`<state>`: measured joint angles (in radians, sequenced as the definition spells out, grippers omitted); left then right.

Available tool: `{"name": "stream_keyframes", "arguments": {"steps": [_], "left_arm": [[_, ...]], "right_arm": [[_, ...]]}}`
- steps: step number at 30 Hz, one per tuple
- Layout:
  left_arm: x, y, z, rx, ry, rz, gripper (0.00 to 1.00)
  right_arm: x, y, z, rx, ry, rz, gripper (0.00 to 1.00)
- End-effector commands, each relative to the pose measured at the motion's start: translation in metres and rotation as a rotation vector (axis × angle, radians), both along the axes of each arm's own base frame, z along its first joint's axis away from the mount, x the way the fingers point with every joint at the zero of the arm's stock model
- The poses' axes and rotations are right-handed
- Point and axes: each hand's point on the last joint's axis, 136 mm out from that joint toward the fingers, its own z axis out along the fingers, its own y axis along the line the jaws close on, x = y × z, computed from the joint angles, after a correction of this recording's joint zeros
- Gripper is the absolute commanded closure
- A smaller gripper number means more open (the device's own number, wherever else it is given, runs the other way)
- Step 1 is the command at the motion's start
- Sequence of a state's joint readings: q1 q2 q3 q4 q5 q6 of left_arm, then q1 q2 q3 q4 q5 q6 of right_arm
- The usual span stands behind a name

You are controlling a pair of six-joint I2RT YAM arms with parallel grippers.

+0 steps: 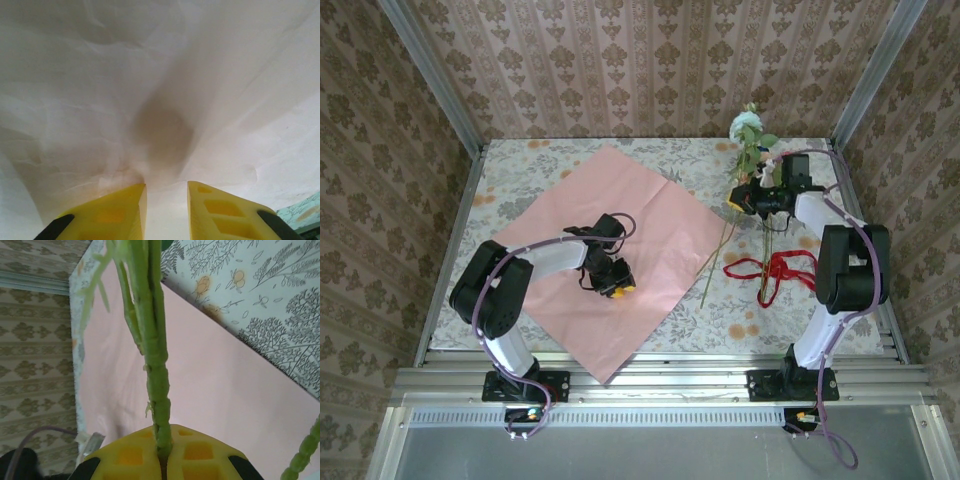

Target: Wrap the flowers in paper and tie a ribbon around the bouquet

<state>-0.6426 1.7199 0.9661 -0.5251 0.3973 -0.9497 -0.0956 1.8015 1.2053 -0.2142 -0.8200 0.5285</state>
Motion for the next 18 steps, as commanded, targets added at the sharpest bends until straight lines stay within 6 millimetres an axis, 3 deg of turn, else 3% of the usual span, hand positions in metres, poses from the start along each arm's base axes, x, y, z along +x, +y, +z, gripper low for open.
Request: {"name": "stream_keyframes", "arguments": {"steps": [1,10,15,18], "left_arm": [[-0.003,-0.003,0.001,-0.005,0.008,-0.009,0.74],[-0.001,-0.006,0.002,-0.008,0.006,-0.011,0.74],[0.0,-0.007,0.005,-0.008,0.001,-0.013,0.74],[0.004,-0.003,0.012,-0.001,-0.023,-0.004,0.74]], "right_arm": [[-0.005,-0.004,0.022,0.137,-0.043,-0.024,1.0],[-0.022,0.002,0.089,0.225,-0.25,-0.029,1.0],[-0.027,0.008,0.109,0.192,-0.276,-0.027,1.0],[-0.034,0.028,0.106,0.068,-0.247,0.02,1.0]]}}
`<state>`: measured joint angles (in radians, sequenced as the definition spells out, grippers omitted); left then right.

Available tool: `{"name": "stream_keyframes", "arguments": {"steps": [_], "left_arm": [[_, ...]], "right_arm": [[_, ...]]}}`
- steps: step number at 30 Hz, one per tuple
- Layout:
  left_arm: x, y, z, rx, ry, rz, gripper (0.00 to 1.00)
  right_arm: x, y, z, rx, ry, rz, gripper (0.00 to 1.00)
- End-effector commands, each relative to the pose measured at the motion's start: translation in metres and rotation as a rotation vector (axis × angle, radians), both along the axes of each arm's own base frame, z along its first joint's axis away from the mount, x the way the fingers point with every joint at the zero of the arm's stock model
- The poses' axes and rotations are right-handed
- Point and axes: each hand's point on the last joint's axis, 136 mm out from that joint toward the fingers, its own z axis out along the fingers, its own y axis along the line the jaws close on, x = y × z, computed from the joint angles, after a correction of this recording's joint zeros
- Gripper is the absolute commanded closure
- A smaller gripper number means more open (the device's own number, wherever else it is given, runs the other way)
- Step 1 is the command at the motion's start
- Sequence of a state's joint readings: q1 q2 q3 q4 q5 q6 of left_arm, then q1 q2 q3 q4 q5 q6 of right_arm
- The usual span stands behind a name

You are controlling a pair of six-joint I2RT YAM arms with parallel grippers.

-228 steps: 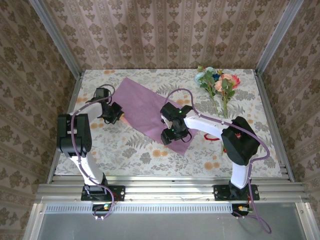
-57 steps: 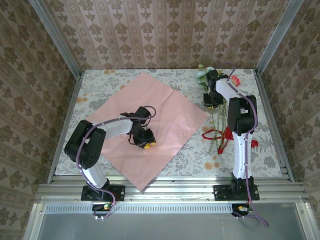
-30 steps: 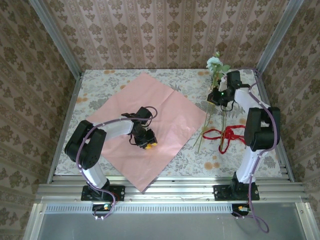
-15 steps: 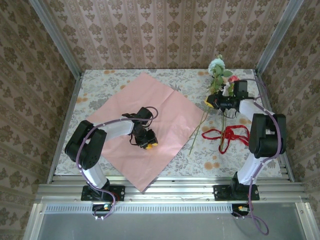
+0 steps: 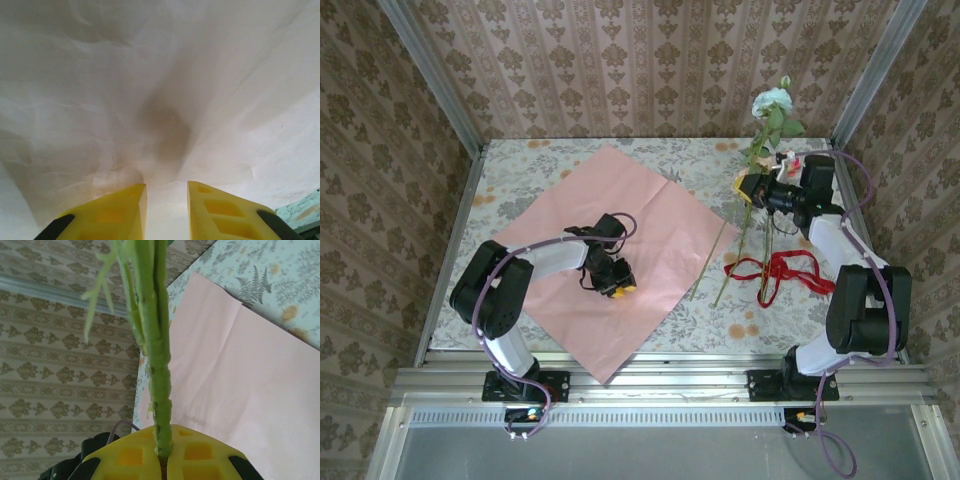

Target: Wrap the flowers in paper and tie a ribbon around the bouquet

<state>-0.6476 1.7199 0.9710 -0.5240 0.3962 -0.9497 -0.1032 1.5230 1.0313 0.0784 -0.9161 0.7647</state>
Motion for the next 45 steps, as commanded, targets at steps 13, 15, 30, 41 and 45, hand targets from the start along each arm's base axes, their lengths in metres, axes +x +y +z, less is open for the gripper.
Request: {"name": "stream_keyframes", "arguments": {"steps": [13,15,30,41,45], "left_arm": [[0.053,0.105,0.038,-0.03,-0.11,0.332,0.76],[0.068,0.12,0.037,-0.017,-0.133,0.345,0.76],[0.072,0.106,-0.019,0.03,-0.052,0.208,0.77],[0.063,0.099,-0.022,0.058,-0.046,0.194,0.78],[0.067,0.097,-0.012,0.05,-0.07,0.198,0.77]], "right_arm": [[0.014,0.18,-0.012,-0.21,0.028,0.193,1.0],[0.021,0.201,-0.015,-0.207,0.028,0.209,1.0],[0.07,0.31,-0.075,-0.201,0.09,0.278,1.0],[0.082,0.32,-0.129,-0.339,0.175,0.335,0.59],[0.087,0.304,-0.101,-0.396,0.139,0.313,0.4]]}}
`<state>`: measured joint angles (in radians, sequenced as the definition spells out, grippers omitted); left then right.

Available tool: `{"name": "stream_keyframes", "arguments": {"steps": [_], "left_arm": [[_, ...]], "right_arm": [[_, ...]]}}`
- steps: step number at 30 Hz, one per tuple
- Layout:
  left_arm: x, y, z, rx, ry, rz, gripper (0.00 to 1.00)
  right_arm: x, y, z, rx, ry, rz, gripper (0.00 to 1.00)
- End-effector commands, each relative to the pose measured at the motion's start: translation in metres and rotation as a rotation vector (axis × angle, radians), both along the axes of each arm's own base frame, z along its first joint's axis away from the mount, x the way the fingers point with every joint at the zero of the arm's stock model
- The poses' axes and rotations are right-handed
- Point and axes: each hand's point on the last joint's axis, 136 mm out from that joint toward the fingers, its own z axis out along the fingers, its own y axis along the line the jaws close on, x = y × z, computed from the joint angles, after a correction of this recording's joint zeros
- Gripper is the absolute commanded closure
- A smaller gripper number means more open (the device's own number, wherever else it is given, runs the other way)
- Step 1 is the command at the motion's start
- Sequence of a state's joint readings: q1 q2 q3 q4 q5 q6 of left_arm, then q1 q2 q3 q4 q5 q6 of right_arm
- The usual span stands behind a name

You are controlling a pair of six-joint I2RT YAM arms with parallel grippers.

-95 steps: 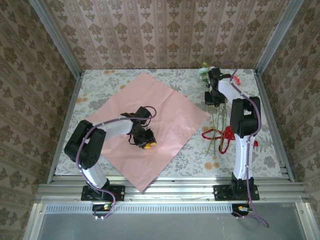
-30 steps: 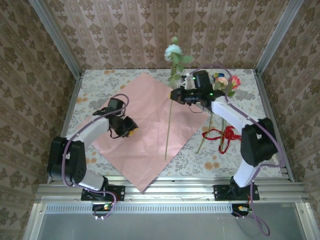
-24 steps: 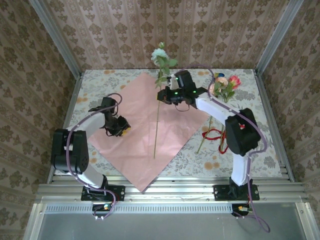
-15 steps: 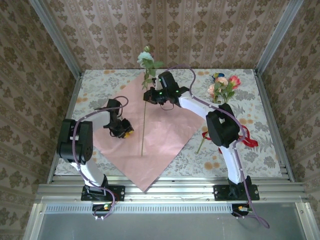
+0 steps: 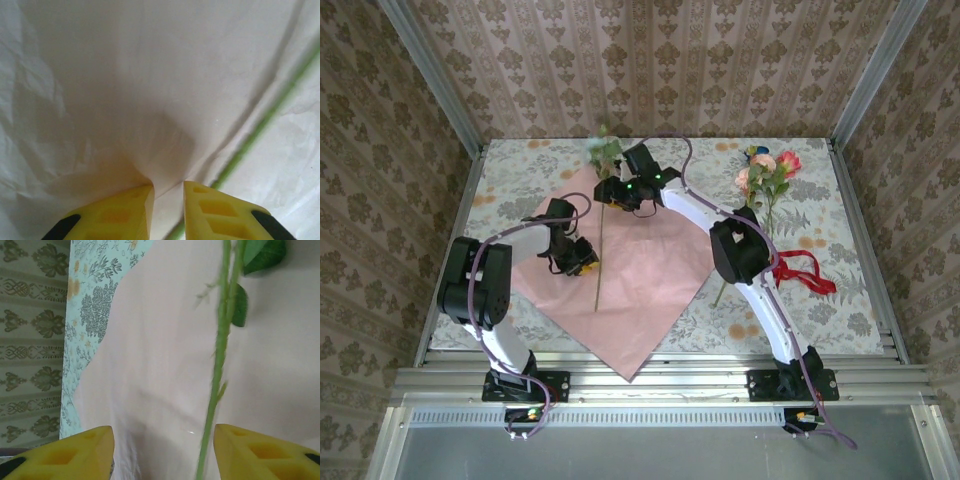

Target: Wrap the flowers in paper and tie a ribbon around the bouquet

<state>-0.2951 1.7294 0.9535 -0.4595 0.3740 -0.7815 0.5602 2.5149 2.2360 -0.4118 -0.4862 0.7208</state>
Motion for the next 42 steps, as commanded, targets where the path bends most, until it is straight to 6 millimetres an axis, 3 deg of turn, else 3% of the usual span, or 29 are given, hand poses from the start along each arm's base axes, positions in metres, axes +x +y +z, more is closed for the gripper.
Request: {"name": "stream_keyframes", "arguments": {"steps": [1,5,7,13,15,17,20,26,36,39,42], "left_arm": [[-0.015,0.003,-0.005,0.037,0.048,-0.004,0.77],[-0.012,0.002,-0.001,0.031,0.039,0.003,0.77],[-0.01,0.001,0.004,0.028,0.025,0.003,0.77],[-0.005,0.002,0.017,0.027,-0.01,0.0,0.77],[-0.004,0.001,0.02,0.023,-0.015,-0.002,0.77],[-0.005,0.001,0.02,0.02,-0.013,-0.004,0.77],[-0.005,0.0,0.019,0.019,-0.006,-0.005,0.77],[-0.003,-0.001,0.019,0.016,-0.004,0.005,0.77],[-0.004,0.0,0.02,0.016,-0.003,0.009,0.77],[-0.005,0.001,0.02,0.02,0.001,0.007,0.77],[-0.006,0.001,0.021,0.02,0.002,0.003,0.77]], "right_arm": [[0.001,-0.027,0.033,-0.084,-0.035,-0.02,0.38],[0.0,-0.093,0.057,-0.167,-0.04,-0.102,0.35],[-0.005,-0.144,0.058,-0.224,-0.019,-0.168,0.35],[-0.034,-0.3,0.026,-0.427,0.101,-0.364,0.38],[-0.042,-0.337,0.011,-0.493,0.151,-0.408,0.38],[-0.046,-0.361,-0.007,-0.537,0.21,-0.433,0.39],[-0.046,-0.378,-0.026,-0.59,0.268,-0.453,0.42],[-0.048,-0.391,-0.04,-0.66,0.303,-0.484,0.46],[-0.051,-0.4,-0.076,-0.749,0.353,-0.418,0.5],[-0.046,-0.401,-0.084,-0.761,0.365,-0.4,0.56],[-0.041,-0.402,-0.083,-0.776,0.354,-0.391,0.7]]}}
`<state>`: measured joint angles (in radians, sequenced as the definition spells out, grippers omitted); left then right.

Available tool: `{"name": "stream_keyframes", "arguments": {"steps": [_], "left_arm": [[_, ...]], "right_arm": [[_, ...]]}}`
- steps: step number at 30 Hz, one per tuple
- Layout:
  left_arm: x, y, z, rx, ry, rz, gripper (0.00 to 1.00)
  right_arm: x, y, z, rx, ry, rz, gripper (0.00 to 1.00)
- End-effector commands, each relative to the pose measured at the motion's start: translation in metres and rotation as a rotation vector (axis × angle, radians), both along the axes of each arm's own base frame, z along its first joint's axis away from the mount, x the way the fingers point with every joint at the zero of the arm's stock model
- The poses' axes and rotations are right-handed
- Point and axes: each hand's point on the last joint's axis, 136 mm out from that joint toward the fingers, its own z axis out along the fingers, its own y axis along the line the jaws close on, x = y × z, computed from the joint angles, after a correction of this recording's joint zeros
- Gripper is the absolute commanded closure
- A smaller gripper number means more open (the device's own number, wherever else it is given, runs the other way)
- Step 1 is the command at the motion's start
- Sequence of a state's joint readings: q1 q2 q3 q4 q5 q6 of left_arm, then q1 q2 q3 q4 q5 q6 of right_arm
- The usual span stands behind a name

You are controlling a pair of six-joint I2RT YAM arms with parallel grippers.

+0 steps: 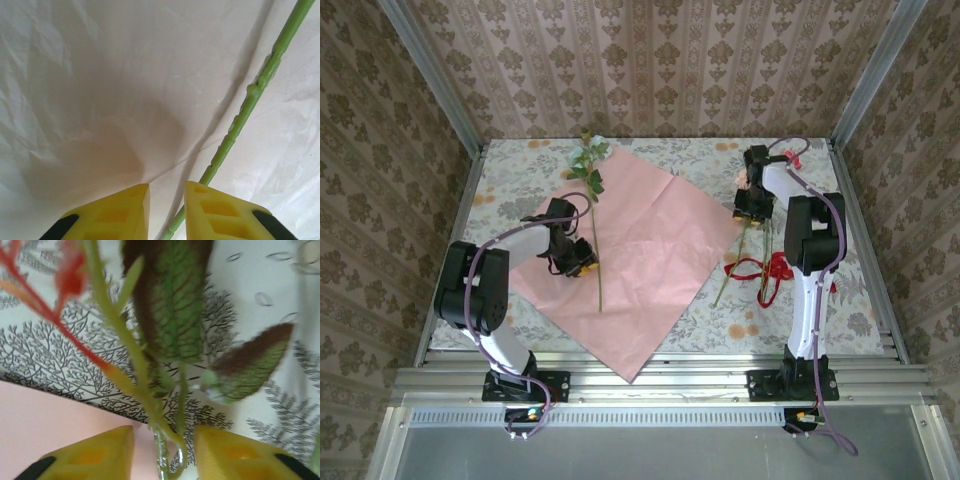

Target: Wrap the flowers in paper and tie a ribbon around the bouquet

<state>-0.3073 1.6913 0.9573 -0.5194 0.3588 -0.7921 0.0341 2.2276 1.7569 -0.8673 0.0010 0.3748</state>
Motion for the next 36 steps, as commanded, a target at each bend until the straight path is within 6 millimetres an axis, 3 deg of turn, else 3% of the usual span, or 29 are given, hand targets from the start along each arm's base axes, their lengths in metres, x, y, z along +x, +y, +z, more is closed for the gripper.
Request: {"name": "stream_keyframes", "arguments": {"steps": [1,4,7,12,15,18,22,30,32,35,36], "left_arm": [[0.003,0.0,0.012,0.002,-0.013,0.003,0.77],[0.002,0.001,0.011,0.003,-0.012,0.001,0.77],[0.002,0.001,0.01,0.003,-0.01,0.002,0.77],[0.0,0.001,0.006,0.005,-0.002,-0.001,0.77],[0.001,0.0,0.006,0.003,-0.003,-0.002,0.77],[0.001,0.0,0.005,0.005,-0.001,-0.001,0.77],[0.001,0.001,0.003,0.007,0.0,0.0,0.77],[-0.003,0.002,0.0,0.008,0.01,0.0,0.77],[-0.003,0.002,0.0,0.006,0.011,0.001,0.77],[-0.002,0.001,0.001,0.002,0.008,0.002,0.77],[-0.001,0.001,0.002,0.001,0.008,0.001,0.77]], "right_arm": [[0.004,-0.007,0.0,-0.05,0.013,0.029,0.76],[0.011,-0.009,0.023,-0.078,-0.05,0.051,0.92],[0.017,-0.006,0.057,-0.11,-0.142,0.081,1.0],[0.02,0.01,0.114,-0.108,-0.291,0.106,1.0],[0.018,0.044,0.138,-0.037,-0.366,0.165,1.0],[0.017,0.102,0.152,0.109,-0.424,0.262,1.0],[0.018,0.185,0.148,0.291,-0.425,0.351,1.0],[0.033,0.3,0.126,0.449,-0.405,0.49,1.0],[0.035,0.318,0.113,0.45,-0.373,0.513,1.0],[0.042,0.321,0.094,0.424,-0.327,0.477,0.77],[0.045,0.318,0.091,0.413,-0.321,0.464,0.73]]}}
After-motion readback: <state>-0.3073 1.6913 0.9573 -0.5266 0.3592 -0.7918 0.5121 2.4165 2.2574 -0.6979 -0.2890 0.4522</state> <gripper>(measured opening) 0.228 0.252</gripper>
